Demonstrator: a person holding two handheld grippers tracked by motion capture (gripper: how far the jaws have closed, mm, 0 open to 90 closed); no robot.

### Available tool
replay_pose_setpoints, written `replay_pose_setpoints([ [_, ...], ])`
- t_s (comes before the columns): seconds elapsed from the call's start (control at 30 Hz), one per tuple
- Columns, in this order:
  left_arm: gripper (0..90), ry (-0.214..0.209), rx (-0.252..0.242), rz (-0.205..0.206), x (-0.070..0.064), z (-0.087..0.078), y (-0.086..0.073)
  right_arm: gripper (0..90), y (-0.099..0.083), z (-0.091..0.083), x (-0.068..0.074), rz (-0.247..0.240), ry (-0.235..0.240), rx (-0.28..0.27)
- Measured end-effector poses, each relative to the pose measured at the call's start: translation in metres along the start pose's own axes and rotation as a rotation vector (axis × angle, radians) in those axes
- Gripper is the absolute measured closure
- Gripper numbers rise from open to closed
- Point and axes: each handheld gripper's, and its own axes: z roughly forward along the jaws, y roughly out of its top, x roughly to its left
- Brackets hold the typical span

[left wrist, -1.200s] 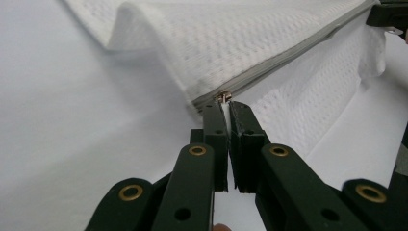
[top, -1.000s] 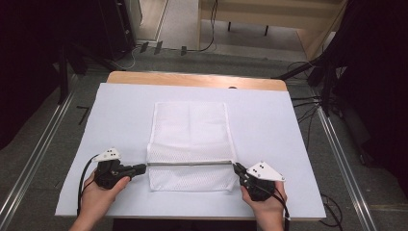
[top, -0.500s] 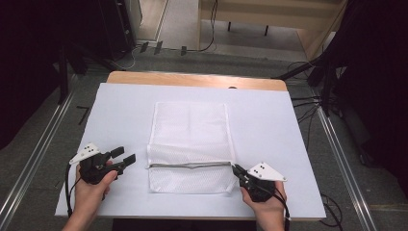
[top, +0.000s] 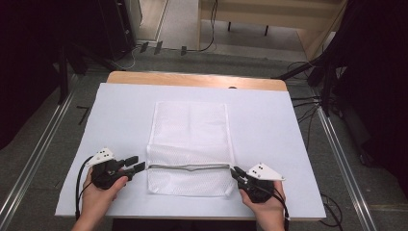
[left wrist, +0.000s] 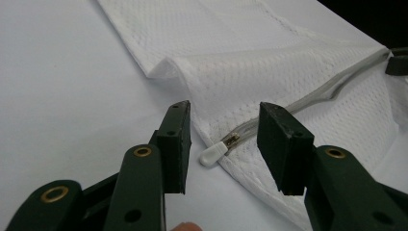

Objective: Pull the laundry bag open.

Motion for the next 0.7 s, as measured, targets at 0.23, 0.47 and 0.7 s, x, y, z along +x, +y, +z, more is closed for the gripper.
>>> replay_pose_setpoints([
  [0.23,37.4,0.042,-0.014,0.014,0.001,0.000,0.000,38.5,0.000,-0.003,-0.002,-0.002,-0.045,-0.022],
  [0.47,34.5,0.064,-0.024,0.014,-0.001,-0.003,-0.001,30.9,-0.001,-0.013,-0.018,0.021,-0.054,-0.050],
  [0.7,45.0,0.018,0.015,0.019,-0.011,-0.006,-0.011,29.1,-0.006,-0.028,-0.045,0.088,-0.092,-0.078],
])
